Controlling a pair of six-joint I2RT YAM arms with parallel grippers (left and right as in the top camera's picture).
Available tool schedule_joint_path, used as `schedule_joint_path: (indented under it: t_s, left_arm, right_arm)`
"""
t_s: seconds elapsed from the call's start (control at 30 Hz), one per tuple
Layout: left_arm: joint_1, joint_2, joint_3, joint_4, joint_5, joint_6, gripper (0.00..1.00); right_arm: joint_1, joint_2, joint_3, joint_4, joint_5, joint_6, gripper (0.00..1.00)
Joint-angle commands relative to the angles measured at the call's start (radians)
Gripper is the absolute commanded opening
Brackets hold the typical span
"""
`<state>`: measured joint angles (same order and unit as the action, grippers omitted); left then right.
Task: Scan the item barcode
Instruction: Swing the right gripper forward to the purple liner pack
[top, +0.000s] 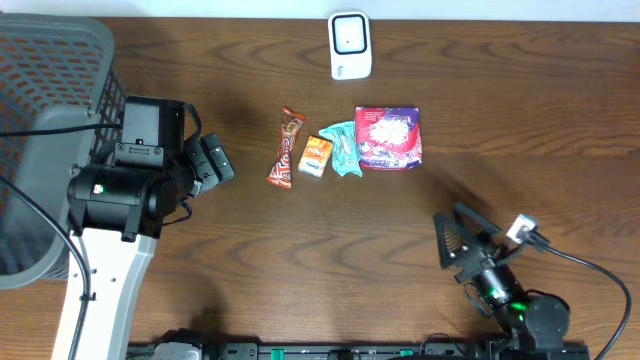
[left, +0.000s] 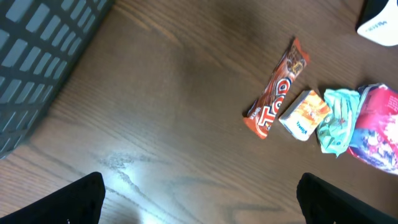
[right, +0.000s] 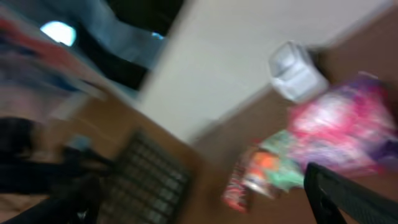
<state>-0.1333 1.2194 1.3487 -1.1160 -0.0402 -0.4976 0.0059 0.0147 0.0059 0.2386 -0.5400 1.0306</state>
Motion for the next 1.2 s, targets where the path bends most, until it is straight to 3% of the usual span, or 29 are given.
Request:
schedule_joint_path:
  t_s: [0.0, 0.1, 0.23, 0.47, 0.67, 0.9, 1.0, 1.17]
  left_arm:
    - [0.004, -0.006, 0.010, -0.001, -0.013, -0.005, 0.98]
    - [0.004, -0.006, 0.010, -0.001, -0.013, -0.005, 0.98]
    - [0.004, -0.006, 0.010, -0.001, -0.013, -0.005, 0.98]
    - [0.004, -0.006, 0.010, -0.001, -0.013, -0.005, 0.98]
    - [0.004, -0.006, 0.010, -0.001, -0.013, -0.005, 0.98]
    - [0.004, -0.006, 0.010, -0.001, -0.013, -0.005, 0.98]
    - [0.004, -0.006, 0.010, -0.001, -0.013, -0.005, 0.98]
    - [0.004, -0.006, 0.010, -0.001, -0.013, -0.005, 0.98]
  right_arm:
    - [-0.004, -0.009, 0.002, 0.168, 0.005, 0.173, 0.99]
    - [-0.005, -0.009, 0.043, 0.285, 0.095, 0.155, 0.99]
    - [-0.005, 0.031, 0.193, 0.191, 0.142, -0.056, 0.99]
    - [-0.005, 0.323, 0.605, -0.357, 0.151, -0.528, 0.99]
    - [-0.004, 0.758, 0.967, -0.774, 0.172, -0.725, 0.99]
    - [-0.004, 1.318, 1.424, -1.250, 0.170, -0.845, 0.99]
    - [-0.004, 1.484, 1.521, -1.294, 0.125, -0.845, 0.99]
    - [-0.004, 1.667, 1.538, -1.272, -0.002, -0.845, 0.99]
